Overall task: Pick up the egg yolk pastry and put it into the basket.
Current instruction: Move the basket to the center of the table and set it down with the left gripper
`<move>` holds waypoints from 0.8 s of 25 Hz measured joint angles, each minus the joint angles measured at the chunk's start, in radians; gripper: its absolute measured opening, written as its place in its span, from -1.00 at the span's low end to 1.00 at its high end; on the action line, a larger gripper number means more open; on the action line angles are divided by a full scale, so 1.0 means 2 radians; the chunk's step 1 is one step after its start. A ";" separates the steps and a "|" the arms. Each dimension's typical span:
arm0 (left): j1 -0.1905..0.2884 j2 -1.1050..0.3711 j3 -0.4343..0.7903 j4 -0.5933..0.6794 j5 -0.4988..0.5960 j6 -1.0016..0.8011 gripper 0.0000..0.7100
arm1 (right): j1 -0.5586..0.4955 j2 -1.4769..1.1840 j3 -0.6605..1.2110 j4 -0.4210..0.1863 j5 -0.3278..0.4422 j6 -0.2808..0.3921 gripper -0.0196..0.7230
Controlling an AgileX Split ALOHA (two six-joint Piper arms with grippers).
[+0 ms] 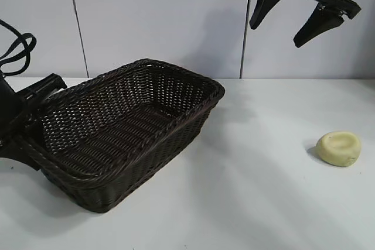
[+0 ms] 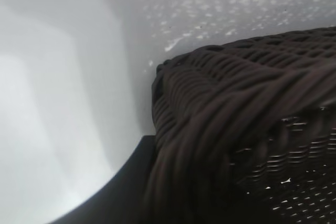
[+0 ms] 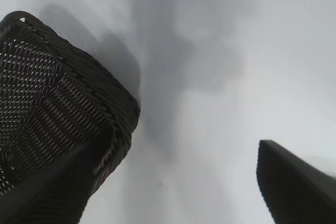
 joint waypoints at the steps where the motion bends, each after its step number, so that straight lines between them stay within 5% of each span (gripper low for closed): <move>1: 0.000 0.000 -0.011 0.000 0.006 0.009 -0.69 | 0.000 0.000 0.000 0.000 0.000 0.000 0.70; 20: 0.013 0.108 -0.236 0.014 0.214 0.251 -0.69 | 0.000 0.000 0.000 -0.002 0.008 0.000 0.70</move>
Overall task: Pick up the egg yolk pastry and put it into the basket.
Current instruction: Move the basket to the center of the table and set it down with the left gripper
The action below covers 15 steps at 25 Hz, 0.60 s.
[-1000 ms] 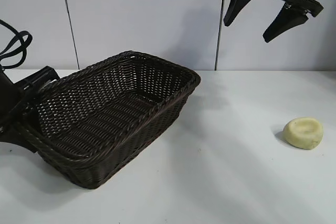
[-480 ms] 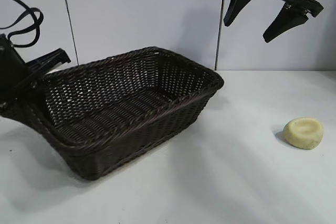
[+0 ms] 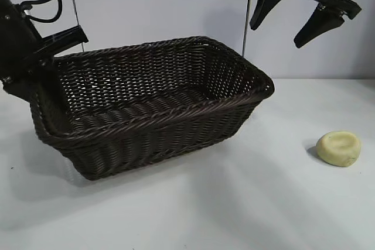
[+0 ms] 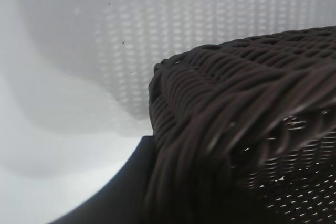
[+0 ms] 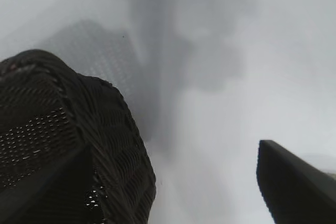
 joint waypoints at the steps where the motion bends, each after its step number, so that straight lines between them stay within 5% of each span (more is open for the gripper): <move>1: 0.000 0.011 -0.015 0.001 0.013 0.013 -0.69 | 0.000 0.000 0.000 0.000 0.000 0.000 0.70; 9: 0.000 0.068 -0.117 0.000 0.044 0.060 -0.69 | 0.000 0.000 0.000 0.000 0.000 0.000 0.70; 15: -0.001 0.084 -0.134 -0.008 0.045 0.073 -0.69 | 0.000 0.000 0.000 0.000 0.000 0.000 0.70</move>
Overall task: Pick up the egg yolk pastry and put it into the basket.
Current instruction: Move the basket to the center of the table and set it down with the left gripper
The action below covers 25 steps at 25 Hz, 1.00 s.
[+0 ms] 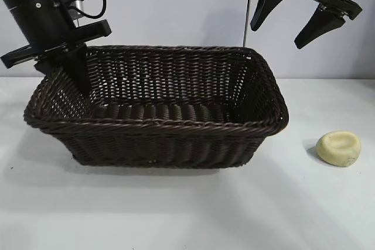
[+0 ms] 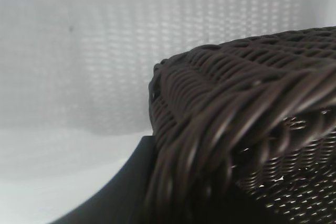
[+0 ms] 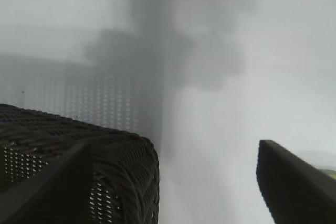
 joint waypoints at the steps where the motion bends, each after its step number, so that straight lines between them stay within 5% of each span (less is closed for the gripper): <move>1: -0.001 0.003 0.000 0.000 0.000 0.000 -0.69 | 0.000 0.000 0.000 0.000 0.000 0.000 0.70; 10: -0.030 0.035 0.000 0.001 0.000 0.028 -0.69 | 0.000 0.000 0.000 0.000 0.000 0.000 0.70; 25: -0.007 0.065 -0.001 -0.004 -0.018 0.023 -0.69 | 0.000 0.000 0.000 0.000 0.005 0.000 0.70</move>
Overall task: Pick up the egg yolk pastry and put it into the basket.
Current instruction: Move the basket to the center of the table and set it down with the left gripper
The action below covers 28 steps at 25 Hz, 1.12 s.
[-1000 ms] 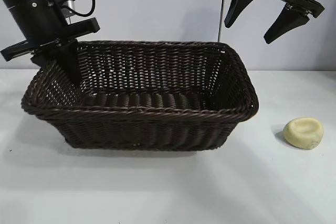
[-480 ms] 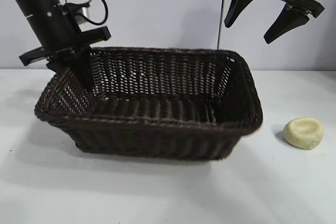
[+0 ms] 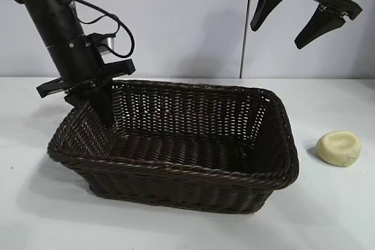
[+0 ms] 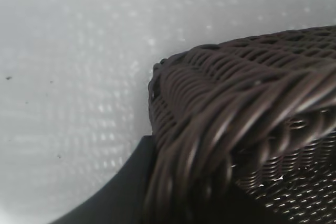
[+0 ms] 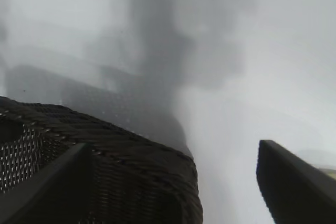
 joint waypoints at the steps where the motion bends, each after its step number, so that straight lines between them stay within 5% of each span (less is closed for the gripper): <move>1: 0.003 0.000 0.000 0.000 0.000 -0.001 -0.69 | 0.000 0.000 0.000 0.000 0.000 0.000 0.70; 14: 0.008 0.000 0.000 0.000 0.000 -0.001 -0.67 | 0.000 0.000 0.000 0.000 0.000 0.000 0.70; 16: 0.008 0.000 0.000 -0.004 0.000 -0.001 -0.53 | 0.000 0.000 0.000 0.000 0.000 0.000 0.70; 21: 0.008 0.000 -0.002 -0.012 0.000 -0.001 0.27 | 0.000 0.000 0.000 0.000 0.001 0.000 0.70; 28: 0.008 -0.004 -0.003 -0.006 0.003 -0.001 0.47 | 0.000 0.000 0.000 0.000 0.001 0.000 0.70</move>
